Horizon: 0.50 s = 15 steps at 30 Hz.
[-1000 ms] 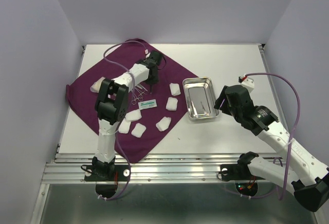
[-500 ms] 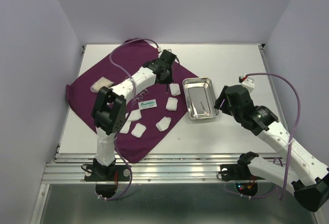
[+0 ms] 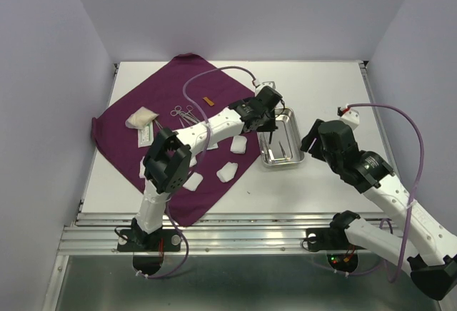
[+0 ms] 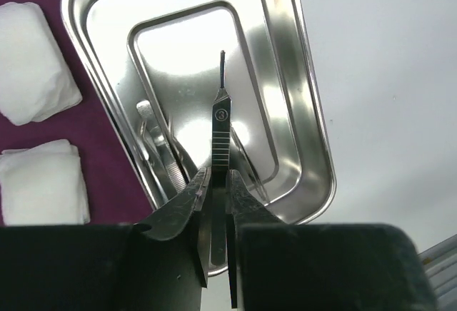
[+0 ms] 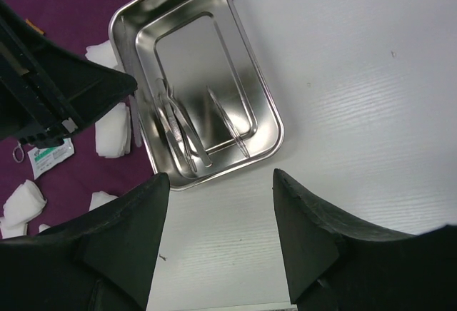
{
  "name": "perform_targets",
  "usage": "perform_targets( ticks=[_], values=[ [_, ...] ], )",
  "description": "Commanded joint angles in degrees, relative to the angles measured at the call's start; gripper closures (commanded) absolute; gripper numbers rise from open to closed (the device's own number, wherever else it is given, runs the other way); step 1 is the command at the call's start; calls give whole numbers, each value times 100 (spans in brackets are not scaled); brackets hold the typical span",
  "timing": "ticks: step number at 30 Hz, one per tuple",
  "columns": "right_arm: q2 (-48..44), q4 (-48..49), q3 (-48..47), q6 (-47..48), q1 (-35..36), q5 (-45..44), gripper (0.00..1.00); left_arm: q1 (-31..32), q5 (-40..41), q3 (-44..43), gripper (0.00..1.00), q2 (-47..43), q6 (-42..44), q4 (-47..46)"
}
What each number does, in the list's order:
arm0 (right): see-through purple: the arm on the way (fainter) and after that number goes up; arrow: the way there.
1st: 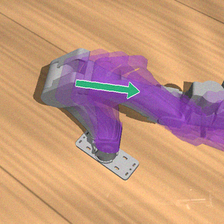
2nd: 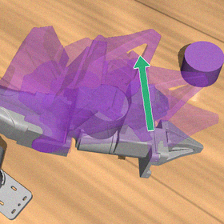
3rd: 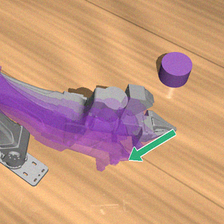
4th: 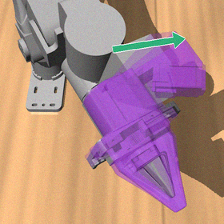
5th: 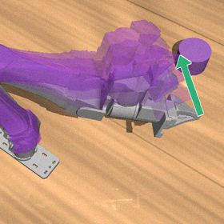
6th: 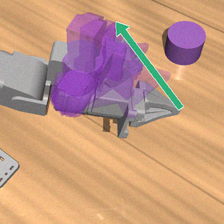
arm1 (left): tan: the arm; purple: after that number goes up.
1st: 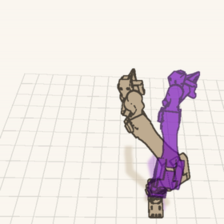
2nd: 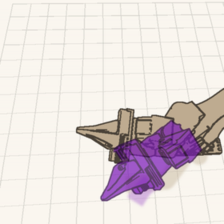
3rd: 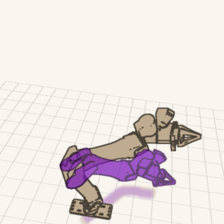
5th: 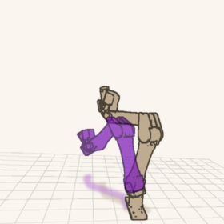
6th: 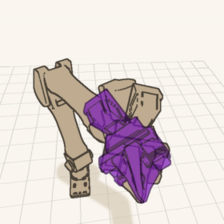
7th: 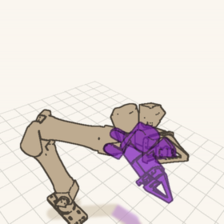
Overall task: Prepare the surgical pack
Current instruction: Place the medical item in the container.
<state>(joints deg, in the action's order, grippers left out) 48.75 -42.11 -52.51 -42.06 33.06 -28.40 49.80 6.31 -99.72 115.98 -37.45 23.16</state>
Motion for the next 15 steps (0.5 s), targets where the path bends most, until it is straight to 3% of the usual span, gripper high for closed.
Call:
perform_targets(
  ticks=[1,9,10,11,15],
  values=[
    [-120,-96,-14,-65,25,-183,35,64,-138,-337,100,231,-324,-250],
    [-182,-175,-31,-56,25,-244,35,135,-130,-171,93,425,-614,-487],
    [-182,-184,-31,-56,25,-245,35,135,-130,-162,88,434,-632,-505],
    [-191,-192,-31,-56,25,-253,35,135,-112,-153,74,443,-649,-505],
    [-182,-201,-22,-56,25,-262,35,135,-95,-126,58,399,-632,-488]
  ],
)
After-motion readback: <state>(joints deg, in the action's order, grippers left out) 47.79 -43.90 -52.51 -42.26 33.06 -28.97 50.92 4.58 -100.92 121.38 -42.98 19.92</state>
